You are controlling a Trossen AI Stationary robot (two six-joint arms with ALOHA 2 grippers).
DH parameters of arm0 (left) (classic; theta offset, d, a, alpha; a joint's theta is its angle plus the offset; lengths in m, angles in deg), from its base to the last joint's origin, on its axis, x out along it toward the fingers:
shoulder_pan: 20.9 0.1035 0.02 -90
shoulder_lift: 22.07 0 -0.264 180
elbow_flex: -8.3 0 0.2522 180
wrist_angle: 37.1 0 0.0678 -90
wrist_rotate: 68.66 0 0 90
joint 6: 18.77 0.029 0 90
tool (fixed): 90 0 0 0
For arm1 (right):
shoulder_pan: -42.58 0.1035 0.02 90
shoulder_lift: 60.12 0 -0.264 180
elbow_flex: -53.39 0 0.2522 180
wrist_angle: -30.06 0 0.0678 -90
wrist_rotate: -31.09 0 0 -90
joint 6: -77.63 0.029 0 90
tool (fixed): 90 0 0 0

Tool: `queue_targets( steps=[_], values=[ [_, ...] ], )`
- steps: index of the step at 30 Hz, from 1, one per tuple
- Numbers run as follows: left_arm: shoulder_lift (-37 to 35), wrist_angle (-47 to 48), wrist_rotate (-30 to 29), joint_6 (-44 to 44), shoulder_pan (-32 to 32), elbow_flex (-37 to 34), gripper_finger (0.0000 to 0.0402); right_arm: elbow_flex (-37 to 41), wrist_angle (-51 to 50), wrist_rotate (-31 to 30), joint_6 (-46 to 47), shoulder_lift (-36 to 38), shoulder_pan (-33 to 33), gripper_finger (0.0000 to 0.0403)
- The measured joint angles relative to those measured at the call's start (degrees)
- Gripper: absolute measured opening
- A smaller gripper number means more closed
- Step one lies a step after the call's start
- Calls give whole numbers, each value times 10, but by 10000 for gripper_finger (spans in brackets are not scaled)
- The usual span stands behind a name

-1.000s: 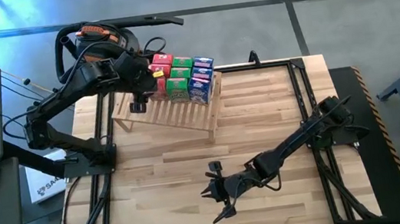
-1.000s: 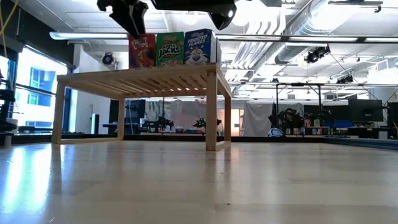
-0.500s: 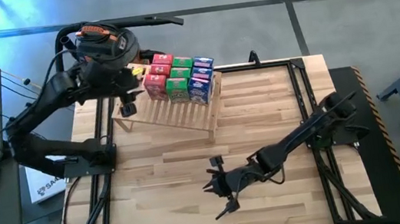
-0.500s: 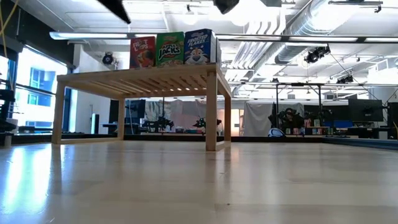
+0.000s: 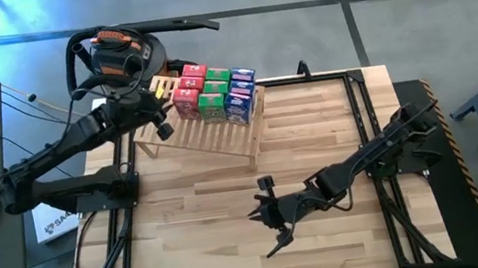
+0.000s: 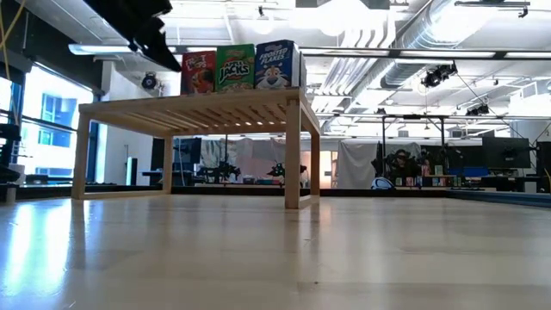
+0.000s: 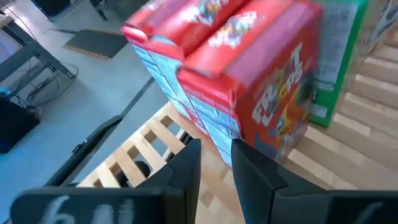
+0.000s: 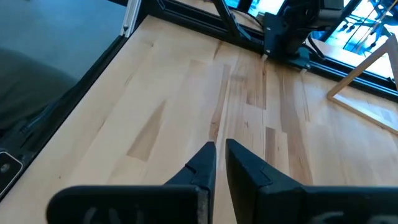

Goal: Stack cereal on shelf
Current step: Put the red cereal box aligned with the other red cereal box on the shelf, then return to Home Position

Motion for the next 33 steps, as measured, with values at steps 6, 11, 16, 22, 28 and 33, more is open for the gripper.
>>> queue_targets(
  steps=[6,11,16,22,28,33],
  values=[
    [1,-50,2,10,0,-22,78,0,0,0,2,0,-2,23],
    [-15,-39,6,9,0,-23,78,0,-19,0,-13,0,-2,23],
    [-91,-45,94,-34,-5,-55,76,74,40,37,-23,16,-20,3],
    [-191,-92,143,-73,-36,-146,53,221,205,103,-11,94,-72,1],
    [-244,-157,151,-103,-72,-184,33,348,281,106,-24,217,-109,0],
    [-247,-183,150,-133,-99,-184,20,441,307,97,-25,333,-138,0]
  ],
)
